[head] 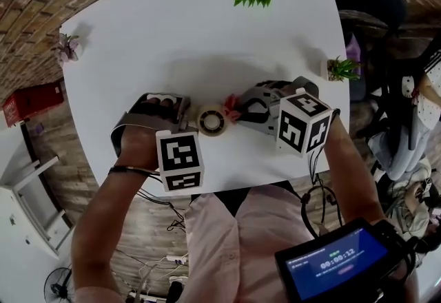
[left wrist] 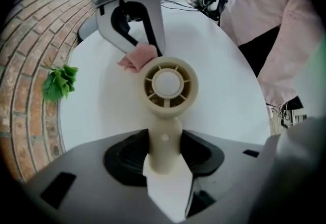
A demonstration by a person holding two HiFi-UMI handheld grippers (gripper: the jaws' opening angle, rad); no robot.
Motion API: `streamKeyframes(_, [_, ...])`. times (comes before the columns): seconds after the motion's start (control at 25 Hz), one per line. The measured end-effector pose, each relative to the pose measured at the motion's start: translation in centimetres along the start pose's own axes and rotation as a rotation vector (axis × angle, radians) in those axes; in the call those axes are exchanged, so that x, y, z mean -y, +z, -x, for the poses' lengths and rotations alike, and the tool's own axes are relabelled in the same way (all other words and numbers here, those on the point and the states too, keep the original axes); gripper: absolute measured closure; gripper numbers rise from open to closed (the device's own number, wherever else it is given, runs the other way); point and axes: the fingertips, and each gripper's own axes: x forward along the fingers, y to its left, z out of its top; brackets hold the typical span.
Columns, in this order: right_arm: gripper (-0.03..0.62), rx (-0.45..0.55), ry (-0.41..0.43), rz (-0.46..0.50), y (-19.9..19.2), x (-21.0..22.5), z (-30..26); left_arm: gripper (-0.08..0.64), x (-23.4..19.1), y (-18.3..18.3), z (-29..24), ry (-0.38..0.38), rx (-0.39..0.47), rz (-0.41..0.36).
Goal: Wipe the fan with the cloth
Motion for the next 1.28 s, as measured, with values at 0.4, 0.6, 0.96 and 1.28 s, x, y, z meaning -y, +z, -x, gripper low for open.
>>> streamKeyframes(0.4, [0.552, 0.115, -0.059, -0.197, 1.5, -2.9, -1.6, 0.365, -0.7, -1.3, -0.4, -0.013, -0.017, 0.320])
streamKeyframes(0.6, [0.551, 0.198, -0.108, -0.301, 3.3, -4.3, -0.5, 0.358, 0.0, -2.1, -0.1, 0.031, 0.030, 0.525])
streamKeyframes(0.96, [0.549, 0.185, -0.176, -0.406, 1.5, -6.7, 4.1, 0.222, 6.0, -1.6, 1.1, -0.194, 0.174, 0.840])
streamKeyframes(1.28, [0.549, 0.203, -0.243, -0.512, -1.1, -8.6, 7.7, 0.195, 5.1, 8.4, 1.5, -0.237, 0.304, 0.782])
